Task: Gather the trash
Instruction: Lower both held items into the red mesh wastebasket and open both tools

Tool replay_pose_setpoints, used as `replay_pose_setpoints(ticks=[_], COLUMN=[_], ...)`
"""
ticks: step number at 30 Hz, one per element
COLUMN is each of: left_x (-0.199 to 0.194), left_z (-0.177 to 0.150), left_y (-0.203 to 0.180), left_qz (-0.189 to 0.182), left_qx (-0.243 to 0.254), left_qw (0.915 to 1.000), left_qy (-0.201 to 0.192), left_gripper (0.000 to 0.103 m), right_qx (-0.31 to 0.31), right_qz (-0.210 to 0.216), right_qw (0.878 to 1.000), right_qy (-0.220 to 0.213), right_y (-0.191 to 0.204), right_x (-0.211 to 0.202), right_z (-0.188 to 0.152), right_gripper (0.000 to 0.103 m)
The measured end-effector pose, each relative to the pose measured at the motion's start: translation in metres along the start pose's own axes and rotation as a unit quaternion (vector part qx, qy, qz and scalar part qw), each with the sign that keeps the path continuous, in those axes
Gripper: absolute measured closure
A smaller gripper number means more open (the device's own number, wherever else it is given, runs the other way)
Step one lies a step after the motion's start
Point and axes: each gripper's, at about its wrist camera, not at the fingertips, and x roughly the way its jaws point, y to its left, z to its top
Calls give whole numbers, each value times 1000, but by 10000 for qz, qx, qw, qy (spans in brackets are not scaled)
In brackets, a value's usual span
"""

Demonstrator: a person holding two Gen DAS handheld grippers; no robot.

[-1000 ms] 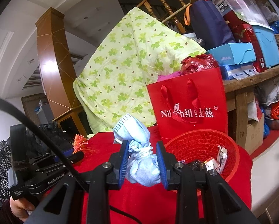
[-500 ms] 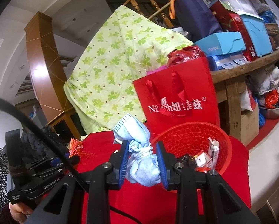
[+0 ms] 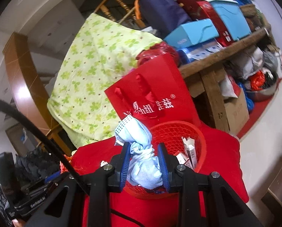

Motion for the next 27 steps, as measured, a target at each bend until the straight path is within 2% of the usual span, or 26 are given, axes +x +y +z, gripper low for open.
replay_pose_setpoints(ticks=[7, 14, 20, 22, 24, 27], left_x=[24, 55, 90, 103, 111, 107], left_z=[16, 27, 23, 19, 13, 4], left_y=[-14, -27, -36, -38, -38, -30], left_qz=[-525, -1073, -1233, -1262, -1228, -1118], left_qx=[104, -41, -163, -172, -198, -164], left_qw=[9986, 9942, 9922, 9916, 9916, 9930], left_qy=[-36, -4, 112, 237, 342, 332], left_gripper=[73, 70, 70, 65, 44, 40], right_qx=[176, 427, 723, 826, 966, 1045], right_qz=[-47, -70, -263, -358, -358, -361], right_qw=[9998, 9988, 9961, 9943, 9922, 9902], right_qy=[81, 219, 423, 566, 698, 849], right_y=[-11, -27, -47, -52, -56, -55], right_x=[14, 55, 101, 120, 135, 148], right_z=[1, 16, 28, 29, 28, 28], right_gripper=[72, 72, 71, 71, 71, 71])
